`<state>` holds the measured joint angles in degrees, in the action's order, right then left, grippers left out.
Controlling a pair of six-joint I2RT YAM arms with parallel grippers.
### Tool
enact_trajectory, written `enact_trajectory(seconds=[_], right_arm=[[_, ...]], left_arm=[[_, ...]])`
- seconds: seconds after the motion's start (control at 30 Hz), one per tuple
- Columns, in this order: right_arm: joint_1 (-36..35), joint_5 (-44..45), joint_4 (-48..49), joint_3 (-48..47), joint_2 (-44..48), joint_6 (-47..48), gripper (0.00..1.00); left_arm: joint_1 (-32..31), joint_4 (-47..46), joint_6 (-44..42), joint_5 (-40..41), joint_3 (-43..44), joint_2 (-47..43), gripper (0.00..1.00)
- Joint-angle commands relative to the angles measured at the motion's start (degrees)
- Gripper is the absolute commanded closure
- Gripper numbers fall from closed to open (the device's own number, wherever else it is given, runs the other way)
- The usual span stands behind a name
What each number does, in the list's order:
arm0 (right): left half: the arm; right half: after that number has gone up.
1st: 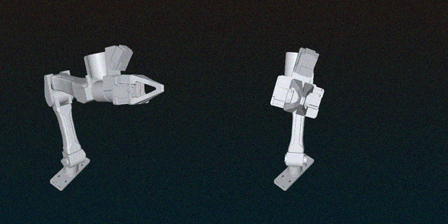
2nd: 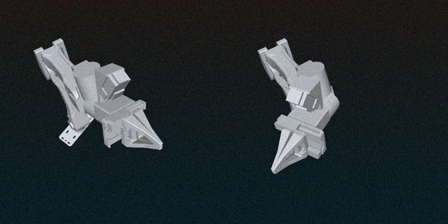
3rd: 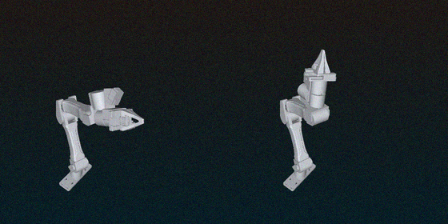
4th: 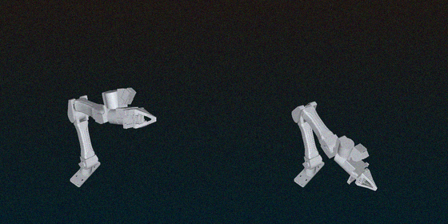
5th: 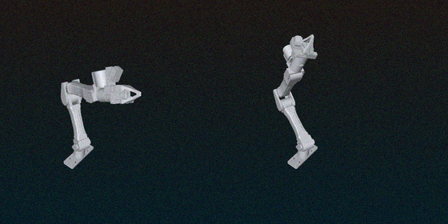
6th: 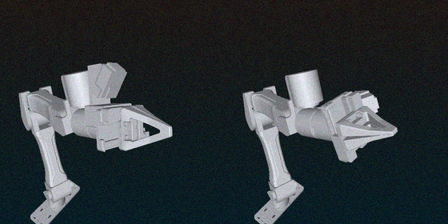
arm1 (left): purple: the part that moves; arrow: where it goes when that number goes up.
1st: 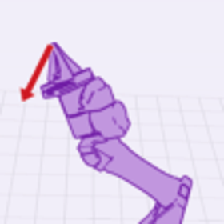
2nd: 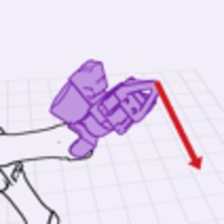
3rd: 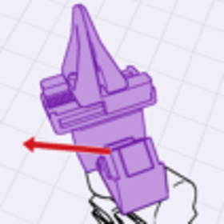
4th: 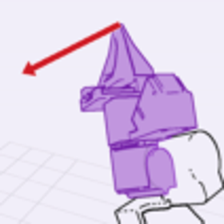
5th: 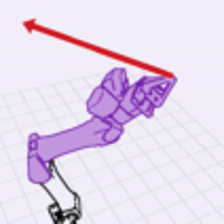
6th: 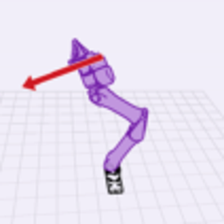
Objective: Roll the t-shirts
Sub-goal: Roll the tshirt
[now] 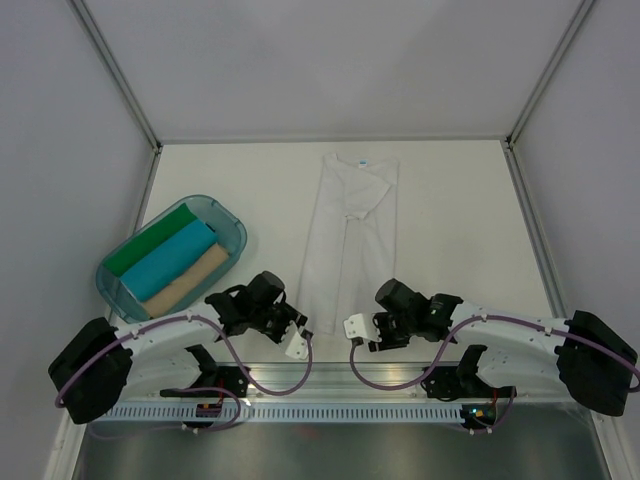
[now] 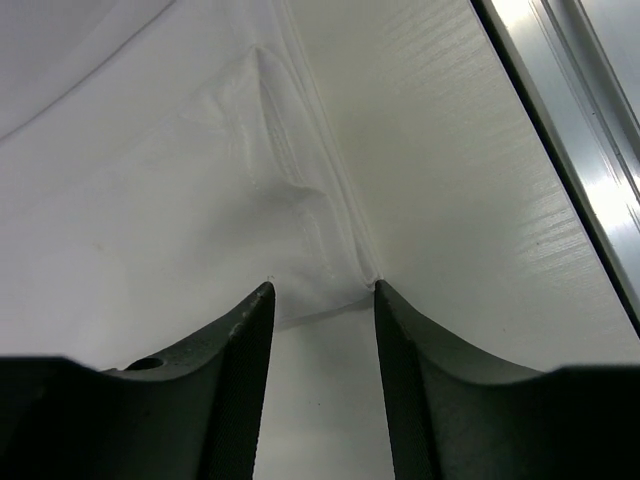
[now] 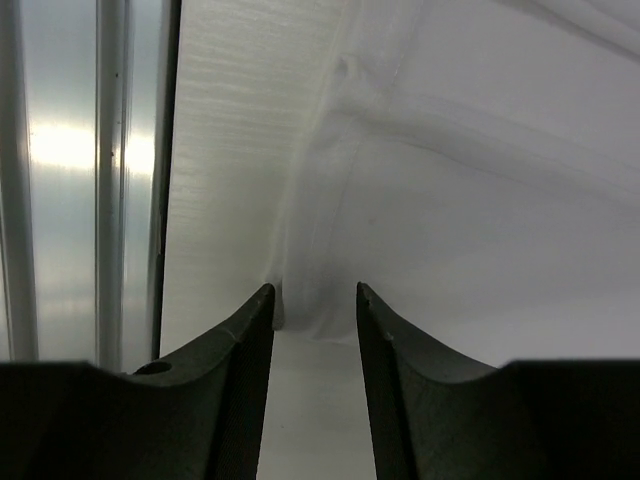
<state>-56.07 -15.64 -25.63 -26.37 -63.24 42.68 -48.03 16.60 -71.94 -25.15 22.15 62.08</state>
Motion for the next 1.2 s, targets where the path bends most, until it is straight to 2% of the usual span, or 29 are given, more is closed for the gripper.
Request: enact_trajectory(seconds=[0.0,0.07,0.13,0.23,0.27,0.3,0.37,0.6,0.77,0.9,1.03,1.17], right_arm=[[-1.14,2.72,4.88,0.97,-3.02,-0.84,0.55],[-1.32,2.72,5.41,0.88,-3.55,-1.27,0.61],[-1.32,3.07,4.89,0.97,-3.20,-1.19,0.76],[-1.41,2.63,3.66,-0.17,-2.24,-1.81,0.88],[-1.32,2.11,1.74,-0.69,-1.71,-1.89,0.91],[-1.32,0.97,0.42,-1.74,-1.45,-1.37,0.96],[-1.23,-1.05,-3.18,-3.15,-0.57,-1.19,1.00],[2.98,-6.77,-8.03,-6.15,0.14,0.82,1.00],[8.08,-9.84,-8.30,-8.78,-5.75,2.06,1.00],[14.12,-13.01,-7.95,-11.68,-7.07,-1.37,1.00],[15.99,-11.87,-8.56,-11.86,-8.91,-1.02,1.00],[17.40,-11.70,-8.21,-12.83,-10.67,-1.89,1.00]], left_arm=[[-0.31,2.82,-5.40,-2.80,-0.88,3.30,0.51],[-0.31,2.91,-5.31,-3.33,0.08,5.31,0.60],[-0.31,2.82,-4.18,-3.59,0.87,6.46,0.66],[-0.31,3.00,-1.03,-2.89,3.24,8.84,0.83],[-0.31,4.30,-0.40,-2.80,4.81,9.19,0.92],[-0.31,6.23,0.22,-2.72,5.96,9.89,0.97],[-0.14,11.84,0.75,-3.85,9.47,10.07,0.98],[5.13,24.25,1.89,-11.05,18.01,13.40,0.98],[8.83,25.85,3.82,-15.45,24.15,19.64,0.98],[12.07,26.81,6.73,-17.30,29.69,26.41,0.98],[15.77,27.96,1.20,-18.45,30.85,29.49,0.98],[17.18,28.66,3.72,-19.84,34.97,32.56,0.98]])
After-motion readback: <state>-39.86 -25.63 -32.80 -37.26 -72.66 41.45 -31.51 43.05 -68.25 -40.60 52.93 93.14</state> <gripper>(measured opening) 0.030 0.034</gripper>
